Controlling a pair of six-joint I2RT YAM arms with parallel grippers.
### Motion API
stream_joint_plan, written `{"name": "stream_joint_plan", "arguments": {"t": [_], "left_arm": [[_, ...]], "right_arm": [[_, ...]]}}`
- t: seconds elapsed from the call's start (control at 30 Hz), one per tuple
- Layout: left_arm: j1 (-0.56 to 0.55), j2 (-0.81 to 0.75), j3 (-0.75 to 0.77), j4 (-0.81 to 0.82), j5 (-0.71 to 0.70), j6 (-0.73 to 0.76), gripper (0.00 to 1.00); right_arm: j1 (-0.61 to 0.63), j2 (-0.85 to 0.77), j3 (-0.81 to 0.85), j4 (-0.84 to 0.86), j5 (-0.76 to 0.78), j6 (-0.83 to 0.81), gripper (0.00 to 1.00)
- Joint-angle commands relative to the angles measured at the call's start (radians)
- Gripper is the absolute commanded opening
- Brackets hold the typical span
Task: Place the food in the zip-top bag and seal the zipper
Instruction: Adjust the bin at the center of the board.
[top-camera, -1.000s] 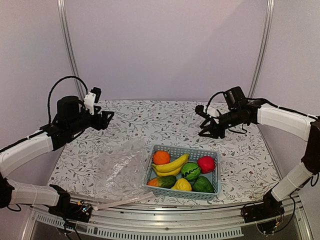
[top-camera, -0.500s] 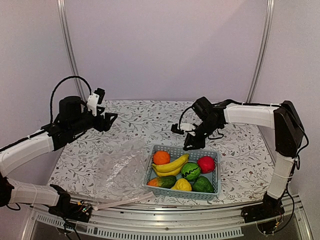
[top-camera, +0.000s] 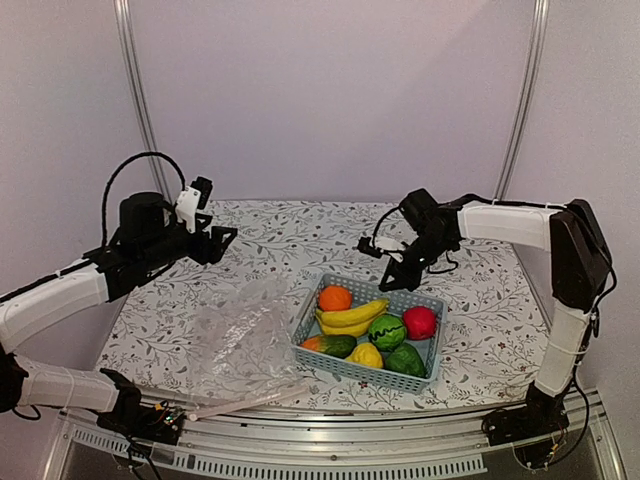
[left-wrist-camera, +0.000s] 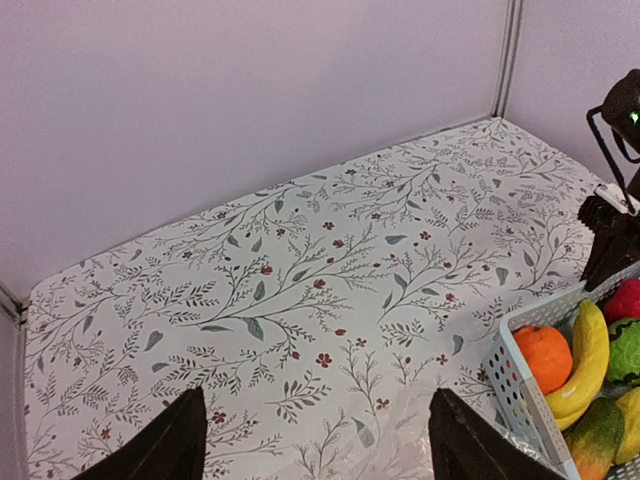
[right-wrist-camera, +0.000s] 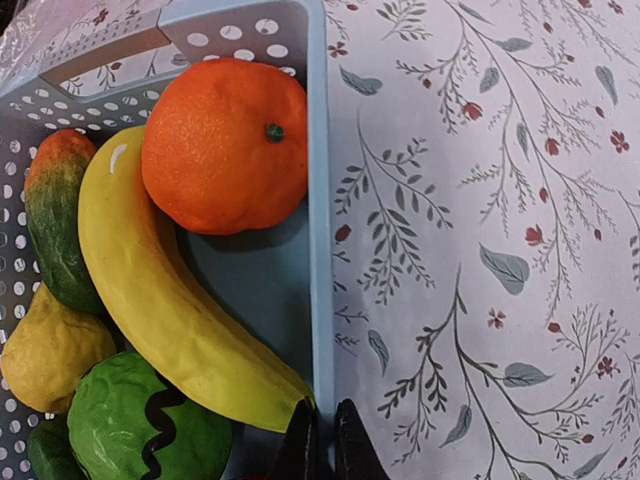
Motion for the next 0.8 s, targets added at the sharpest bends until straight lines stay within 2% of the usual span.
{"name": "stream_joint_plan", "arguments": {"t": [0.0,0.3,0.47,0.6,0.77], "left_arm": [[-0.019,0.013,0.019,-0.011,-0.01,-0.003,0.74],[-0.037,0.037,0.024,-0.018,-0.033,-0.003,0.72],[-0.054,0.051,0.027,-0.028,-0.05,0.009,0.72],[-0.071,0.073,0.035,-0.028,-0.051,0.019,0.72],[-0.09,0.078,0.031,-0.063,-0.051,0.035,0.72]], "right_arm": [[-0.16,-0.089,-0.05,0.007,-0.037,0.053,0.0],[-0.441,-0.209,-0.193,0.146,-0.027,0.235,0.0],[-0.557,-0.264,-0.272,0.213,-0.014,0.353,0.0],[-0.583,-0.332,-0.345,0.24,-0.007,0.416,0.02],[-0.583,-0.363,-0.408,0.172,-0.124,0.383,0.1]]}}
